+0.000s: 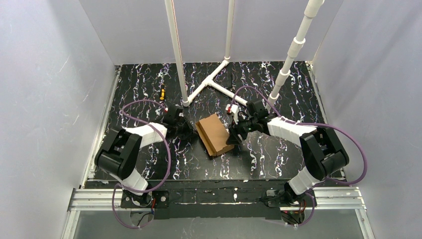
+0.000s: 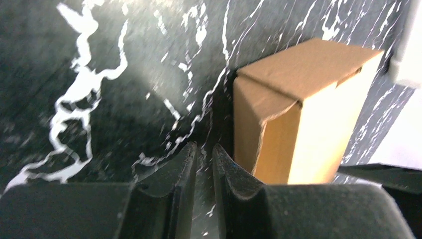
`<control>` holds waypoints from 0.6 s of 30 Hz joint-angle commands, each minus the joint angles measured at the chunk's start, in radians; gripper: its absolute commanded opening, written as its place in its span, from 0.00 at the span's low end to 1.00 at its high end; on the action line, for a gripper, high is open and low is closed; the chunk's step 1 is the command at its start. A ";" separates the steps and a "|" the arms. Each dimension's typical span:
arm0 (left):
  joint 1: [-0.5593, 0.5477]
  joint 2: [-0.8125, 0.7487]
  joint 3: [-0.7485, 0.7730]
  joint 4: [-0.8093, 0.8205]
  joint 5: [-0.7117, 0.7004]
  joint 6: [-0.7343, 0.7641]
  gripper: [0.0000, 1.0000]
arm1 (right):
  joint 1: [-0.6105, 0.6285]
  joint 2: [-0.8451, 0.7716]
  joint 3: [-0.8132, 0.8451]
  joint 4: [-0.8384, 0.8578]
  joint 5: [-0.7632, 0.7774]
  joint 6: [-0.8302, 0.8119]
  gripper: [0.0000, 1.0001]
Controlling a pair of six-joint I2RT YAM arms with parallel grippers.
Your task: Fold the paper box
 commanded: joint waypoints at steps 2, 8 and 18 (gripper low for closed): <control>-0.006 -0.154 -0.120 -0.046 -0.025 0.103 0.18 | 0.002 0.026 0.017 -0.016 0.021 -0.015 0.63; -0.015 -0.281 -0.233 -0.021 0.122 0.119 0.18 | 0.001 0.023 0.017 -0.019 0.007 -0.014 0.63; -0.160 -0.278 -0.270 0.079 0.137 -0.029 0.15 | 0.001 0.023 0.013 -0.020 0.012 -0.016 0.63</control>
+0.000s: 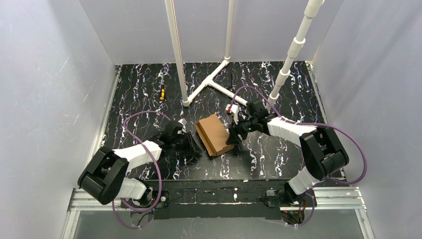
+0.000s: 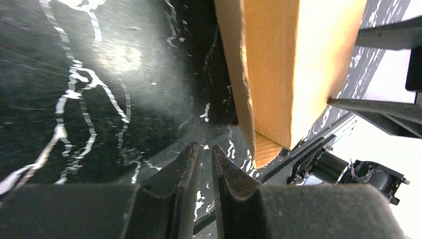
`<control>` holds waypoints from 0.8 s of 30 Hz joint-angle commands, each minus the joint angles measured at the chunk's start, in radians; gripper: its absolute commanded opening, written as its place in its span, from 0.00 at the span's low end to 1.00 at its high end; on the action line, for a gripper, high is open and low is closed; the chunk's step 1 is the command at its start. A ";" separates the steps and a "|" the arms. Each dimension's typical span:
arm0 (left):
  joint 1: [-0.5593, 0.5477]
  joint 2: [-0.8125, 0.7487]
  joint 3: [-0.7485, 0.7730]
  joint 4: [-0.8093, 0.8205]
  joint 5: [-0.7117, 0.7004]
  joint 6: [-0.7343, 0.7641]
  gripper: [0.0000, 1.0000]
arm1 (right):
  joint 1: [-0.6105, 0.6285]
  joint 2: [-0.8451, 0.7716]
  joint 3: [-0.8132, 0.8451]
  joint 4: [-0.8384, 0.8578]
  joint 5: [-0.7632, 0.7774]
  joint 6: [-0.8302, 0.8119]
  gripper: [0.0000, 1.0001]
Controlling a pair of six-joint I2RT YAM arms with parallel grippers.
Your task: Fold the paper box
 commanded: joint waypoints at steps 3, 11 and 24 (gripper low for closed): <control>-0.103 0.057 0.028 0.049 -0.029 -0.133 0.11 | 0.002 0.023 0.012 -0.020 0.020 -0.016 0.62; -0.192 0.108 0.120 0.047 -0.079 -0.263 0.00 | 0.009 0.037 0.008 -0.014 -0.001 -0.007 0.62; -0.211 0.209 0.239 0.048 -0.058 -0.267 0.00 | 0.028 0.028 0.016 -0.026 0.018 -0.016 0.61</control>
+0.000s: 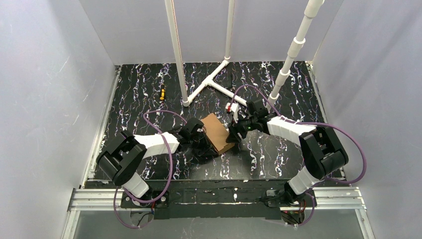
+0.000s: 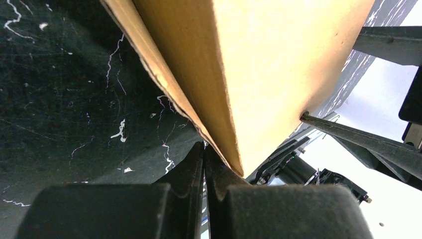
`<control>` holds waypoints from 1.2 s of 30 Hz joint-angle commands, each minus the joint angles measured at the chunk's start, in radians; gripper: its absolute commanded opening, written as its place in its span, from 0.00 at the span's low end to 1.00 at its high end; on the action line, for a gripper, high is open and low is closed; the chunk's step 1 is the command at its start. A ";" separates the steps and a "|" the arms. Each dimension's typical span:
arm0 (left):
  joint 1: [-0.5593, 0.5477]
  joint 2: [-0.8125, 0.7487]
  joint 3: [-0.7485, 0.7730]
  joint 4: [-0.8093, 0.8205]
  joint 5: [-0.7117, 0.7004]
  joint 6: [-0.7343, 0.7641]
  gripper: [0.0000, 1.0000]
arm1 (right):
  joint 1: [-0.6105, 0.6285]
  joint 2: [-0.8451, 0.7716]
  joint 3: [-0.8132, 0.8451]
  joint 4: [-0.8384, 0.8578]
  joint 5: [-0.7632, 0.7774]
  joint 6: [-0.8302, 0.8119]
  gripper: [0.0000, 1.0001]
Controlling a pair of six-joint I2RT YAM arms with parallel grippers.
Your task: Fold the paper box
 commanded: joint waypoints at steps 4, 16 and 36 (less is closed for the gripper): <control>-0.005 -0.114 -0.057 0.058 -0.059 0.064 0.00 | 0.027 0.017 0.008 -0.044 0.017 -0.018 0.61; 0.211 -0.259 -0.100 -0.234 -0.173 0.298 0.03 | 0.024 0.021 0.009 -0.049 0.033 -0.021 0.61; 0.379 0.155 0.181 -0.062 -0.033 0.207 0.00 | 0.034 0.051 0.013 -0.049 0.026 -0.013 0.61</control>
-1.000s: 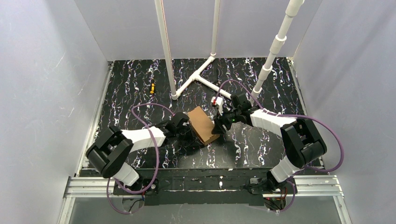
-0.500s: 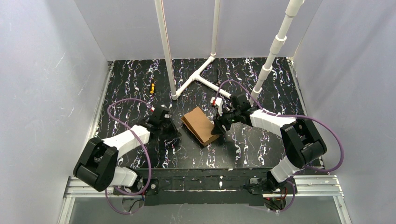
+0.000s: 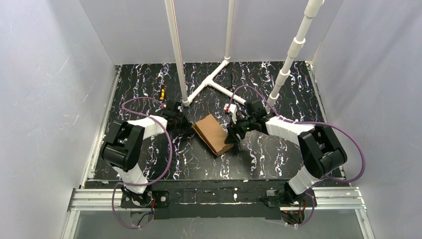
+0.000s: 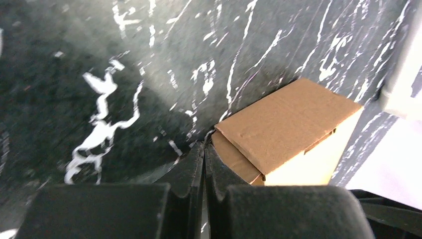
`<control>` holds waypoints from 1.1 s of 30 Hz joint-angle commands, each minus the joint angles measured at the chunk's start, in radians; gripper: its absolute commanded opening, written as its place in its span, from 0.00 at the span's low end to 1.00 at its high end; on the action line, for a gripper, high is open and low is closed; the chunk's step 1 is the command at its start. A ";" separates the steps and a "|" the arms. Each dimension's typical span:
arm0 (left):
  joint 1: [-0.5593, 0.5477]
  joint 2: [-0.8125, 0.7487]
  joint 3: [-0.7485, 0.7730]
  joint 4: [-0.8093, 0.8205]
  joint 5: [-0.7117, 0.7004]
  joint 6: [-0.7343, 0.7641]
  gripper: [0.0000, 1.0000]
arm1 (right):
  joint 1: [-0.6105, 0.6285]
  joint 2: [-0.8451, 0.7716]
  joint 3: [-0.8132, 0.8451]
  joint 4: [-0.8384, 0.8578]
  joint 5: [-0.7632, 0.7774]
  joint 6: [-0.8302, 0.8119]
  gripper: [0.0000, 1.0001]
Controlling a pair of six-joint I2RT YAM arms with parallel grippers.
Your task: Fold the paper box
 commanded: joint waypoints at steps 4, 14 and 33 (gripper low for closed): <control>-0.014 0.083 0.081 0.056 0.091 -0.046 0.00 | 0.024 0.050 0.013 -0.052 0.031 -0.015 0.60; -0.020 0.051 0.105 0.019 0.095 0.013 0.00 | 0.026 0.058 0.018 -0.060 0.039 -0.019 0.60; -0.014 -0.286 -0.144 -0.042 -0.036 0.077 0.00 | 0.009 0.062 0.332 -0.265 0.136 -0.063 0.98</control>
